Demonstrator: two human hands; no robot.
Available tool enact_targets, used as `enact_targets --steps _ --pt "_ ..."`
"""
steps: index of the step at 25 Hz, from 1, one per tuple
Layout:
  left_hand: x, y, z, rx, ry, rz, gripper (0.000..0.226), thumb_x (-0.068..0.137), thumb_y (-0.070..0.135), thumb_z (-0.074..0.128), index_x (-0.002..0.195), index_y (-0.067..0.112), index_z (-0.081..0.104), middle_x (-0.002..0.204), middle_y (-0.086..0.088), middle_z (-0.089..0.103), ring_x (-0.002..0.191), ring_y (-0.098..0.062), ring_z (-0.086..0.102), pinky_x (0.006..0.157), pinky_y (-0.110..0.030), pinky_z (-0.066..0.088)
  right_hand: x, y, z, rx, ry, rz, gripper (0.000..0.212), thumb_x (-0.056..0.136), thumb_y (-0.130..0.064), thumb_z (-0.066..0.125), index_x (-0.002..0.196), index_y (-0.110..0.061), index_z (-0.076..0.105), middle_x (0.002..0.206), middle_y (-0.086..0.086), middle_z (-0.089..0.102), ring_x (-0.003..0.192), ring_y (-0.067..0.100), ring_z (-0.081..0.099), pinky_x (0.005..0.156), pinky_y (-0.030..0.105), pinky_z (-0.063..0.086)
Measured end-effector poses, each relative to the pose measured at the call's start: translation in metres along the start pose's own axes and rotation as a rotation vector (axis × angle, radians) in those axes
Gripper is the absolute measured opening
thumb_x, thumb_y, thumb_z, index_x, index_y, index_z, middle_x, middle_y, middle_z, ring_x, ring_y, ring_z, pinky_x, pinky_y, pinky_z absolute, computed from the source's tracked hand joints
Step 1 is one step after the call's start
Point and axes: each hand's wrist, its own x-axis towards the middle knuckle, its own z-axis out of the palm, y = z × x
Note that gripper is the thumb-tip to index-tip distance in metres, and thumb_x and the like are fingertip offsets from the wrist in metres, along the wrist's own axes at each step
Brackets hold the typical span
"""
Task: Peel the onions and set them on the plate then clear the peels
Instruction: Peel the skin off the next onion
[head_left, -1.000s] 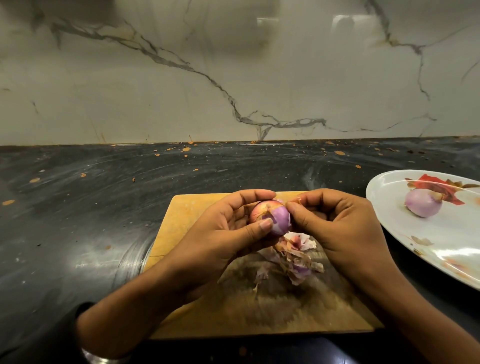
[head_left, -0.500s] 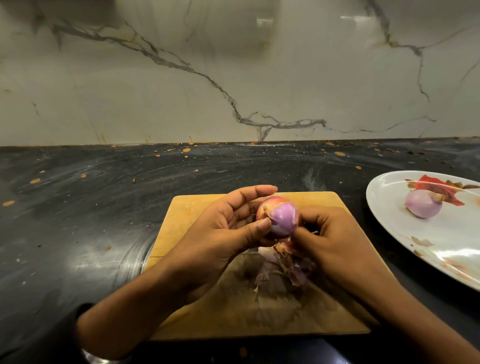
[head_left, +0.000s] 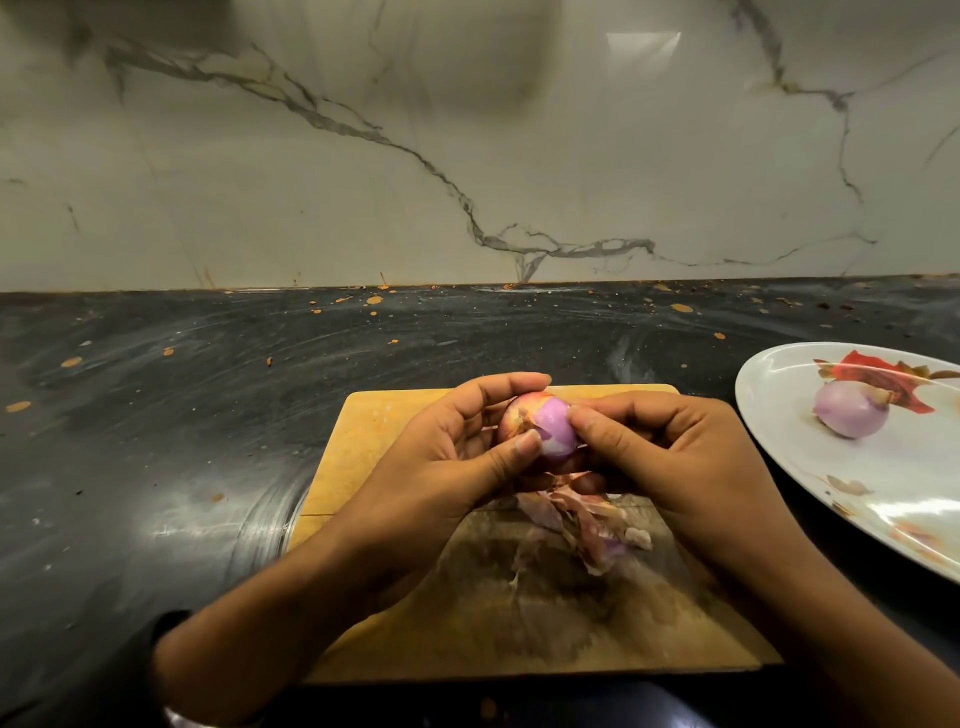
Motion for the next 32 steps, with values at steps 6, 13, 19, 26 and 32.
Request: enact_targets --steps 6,13,19,26,32 --pt "-0.0001 -0.0021 0.002 0.044 -0.002 0.012 0.045 0.082 0.003 0.065 0.126 0.011 0.058 0.116 -0.007 0.071 0.108 -0.026 0.069 0.086 -0.031 0.059 -0.0039 0.0014 0.0043 -0.108 0.055 -0.113 0.018 0.081 -0.024 0.072 0.093 -0.013 0.08 0.083 -0.002 0.079 0.077 0.017 0.076 0.066 0.035 0.063" --pt "-0.0003 -0.0029 0.0018 0.078 0.005 0.012 0.048 0.077 0.003 0.07 0.123 0.013 0.06 0.121 -0.008 0.067 0.108 -0.027 0.069 0.081 -0.031 0.06 -0.0036 0.0048 0.0027 -0.161 0.082 -0.132 0.012 0.084 -0.009 0.075 0.092 -0.017 0.08 0.081 -0.007 0.079 0.075 0.013 0.076 0.067 0.032 0.063" --pt "-0.0009 -0.0025 0.004 0.033 -0.003 0.012 0.049 0.077 0.004 0.069 0.124 0.012 0.058 0.118 -0.01 0.068 0.107 -0.028 0.069 0.081 -0.031 0.06 -0.0025 0.0055 0.0009 -0.124 0.107 -0.114 0.014 0.086 -0.013 0.072 0.096 -0.019 0.079 0.083 -0.004 0.079 0.076 0.016 0.076 0.065 0.027 0.062" --pt "-0.0009 -0.0005 0.0028 -0.041 0.04 0.027 0.048 0.076 0.006 0.067 0.123 0.012 0.058 0.116 -0.011 0.07 0.099 -0.028 0.071 0.081 -0.033 0.06 0.0013 0.0036 0.0017 0.027 0.031 -0.018 0.019 0.086 -0.012 0.068 0.102 -0.012 0.077 0.09 0.006 0.079 0.082 0.026 0.077 0.073 0.034 0.063" --pt "-0.0013 0.0002 0.0046 -0.034 0.017 0.021 0.049 0.077 0.004 0.066 0.124 0.012 0.057 0.113 -0.007 0.072 0.102 -0.028 0.071 0.082 -0.033 0.06 -0.0023 0.0015 0.0037 -0.052 0.09 -0.076 0.015 0.088 -0.013 0.067 0.099 -0.016 0.077 0.083 -0.001 0.079 0.074 0.018 0.076 0.065 0.024 0.061"
